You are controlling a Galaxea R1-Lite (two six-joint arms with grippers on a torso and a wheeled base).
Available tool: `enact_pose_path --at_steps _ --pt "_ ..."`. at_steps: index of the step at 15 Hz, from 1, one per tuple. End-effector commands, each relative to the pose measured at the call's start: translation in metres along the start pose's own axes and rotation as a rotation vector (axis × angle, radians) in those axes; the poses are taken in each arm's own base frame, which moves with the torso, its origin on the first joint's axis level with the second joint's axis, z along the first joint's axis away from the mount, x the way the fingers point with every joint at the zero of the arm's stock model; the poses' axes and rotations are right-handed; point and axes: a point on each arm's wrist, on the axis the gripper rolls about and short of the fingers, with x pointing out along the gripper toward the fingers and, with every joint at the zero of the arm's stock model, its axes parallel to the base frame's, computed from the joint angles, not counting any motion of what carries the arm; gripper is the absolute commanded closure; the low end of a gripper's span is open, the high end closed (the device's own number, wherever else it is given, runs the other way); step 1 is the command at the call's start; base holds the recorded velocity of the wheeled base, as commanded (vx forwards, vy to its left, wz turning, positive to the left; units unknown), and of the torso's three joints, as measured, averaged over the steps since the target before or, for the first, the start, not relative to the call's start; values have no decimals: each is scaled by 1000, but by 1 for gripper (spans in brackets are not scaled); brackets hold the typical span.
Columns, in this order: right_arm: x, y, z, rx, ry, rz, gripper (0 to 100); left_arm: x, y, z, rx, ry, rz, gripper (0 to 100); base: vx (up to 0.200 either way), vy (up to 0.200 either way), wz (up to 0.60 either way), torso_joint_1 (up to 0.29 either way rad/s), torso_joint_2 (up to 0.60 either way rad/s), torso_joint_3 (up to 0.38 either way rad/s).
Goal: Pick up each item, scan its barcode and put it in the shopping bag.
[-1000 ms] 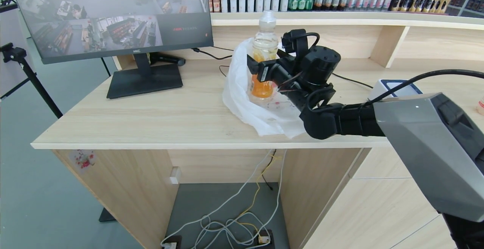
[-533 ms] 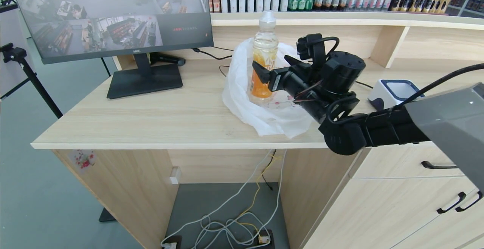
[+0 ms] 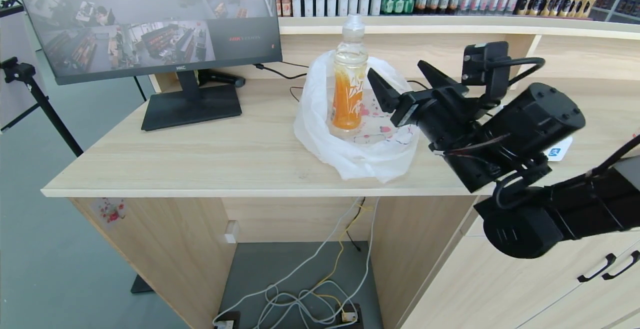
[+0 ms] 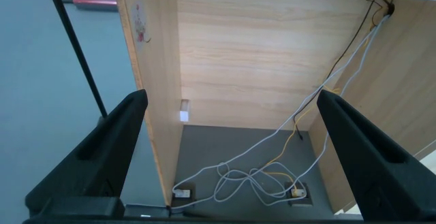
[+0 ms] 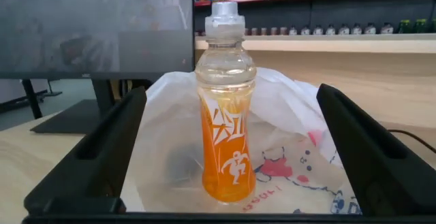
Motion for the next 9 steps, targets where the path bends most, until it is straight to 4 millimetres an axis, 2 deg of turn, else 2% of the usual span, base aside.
enact_pose_path --at_steps 1,3,9 --pt "-31 3 -3 -2 48 7 0 0 0 0 2 0 -2 0 0 0 0 0 0 0" --pt "-54 5 -3 7 114 20 0 0 0 0 2 0 0 0 0 0 0 0 0 0" --pt "-82 5 7 6 162 12 0 0 0 0 2 0 -2 0 0 0 0 0 0 0"
